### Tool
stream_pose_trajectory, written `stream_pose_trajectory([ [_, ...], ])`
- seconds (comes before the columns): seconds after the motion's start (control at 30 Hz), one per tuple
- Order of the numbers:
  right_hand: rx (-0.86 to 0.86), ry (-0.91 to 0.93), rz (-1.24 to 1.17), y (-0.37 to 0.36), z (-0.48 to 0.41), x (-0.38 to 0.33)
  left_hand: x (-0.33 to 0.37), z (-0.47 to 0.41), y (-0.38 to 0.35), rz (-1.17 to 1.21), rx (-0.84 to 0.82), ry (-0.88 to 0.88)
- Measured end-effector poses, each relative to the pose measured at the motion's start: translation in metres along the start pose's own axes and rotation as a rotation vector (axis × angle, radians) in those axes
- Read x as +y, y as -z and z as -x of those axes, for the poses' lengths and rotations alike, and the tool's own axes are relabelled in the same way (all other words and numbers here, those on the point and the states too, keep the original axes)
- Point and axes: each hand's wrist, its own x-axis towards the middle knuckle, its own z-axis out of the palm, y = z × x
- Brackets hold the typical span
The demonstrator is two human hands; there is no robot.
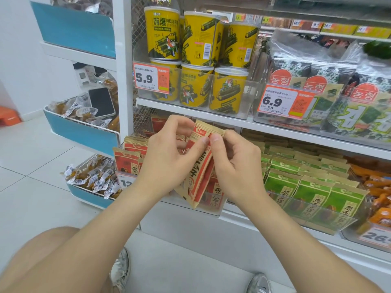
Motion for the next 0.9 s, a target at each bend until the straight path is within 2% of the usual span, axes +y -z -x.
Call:
stream_pose_trajectory([
  [0.13, 0.044, 0.106, 0.057, -0.003, 0.003, -0.004, -0.003, 0.005, -0.005, -0.206, 0.006, -0.146],
  [0.2, 0.09, 0.131, 0.077, -0.005, 0.003, -0.006, -0.004, 0.006, -0.009, -0.211, 0.016, -0.162],
  [0.37, 0.128, 0.142, 0.053, 0.0, -0.001, -0.002, -0.003, -0.001, -0.01, 0.013, -0.039, 0.004],
  [0.67, 0.173, 0.219, 0.228, 0.0, 0.0, 0.002, 0.005, 0.001, -0.002, 0.018, -0.179, -0.02],
  [0.8, 0.176, 0.244, 0.247, -0.003, 0.002, 0.003, 0.004, -0.001, 0.002, 0.068, -0.228, 0.072],
  [0.9, 0.196, 0.248, 0.246, -0.003, 0.001, 0.0, 0.002, -0.003, 0.007, 0.132, -0.328, 0.136],
])
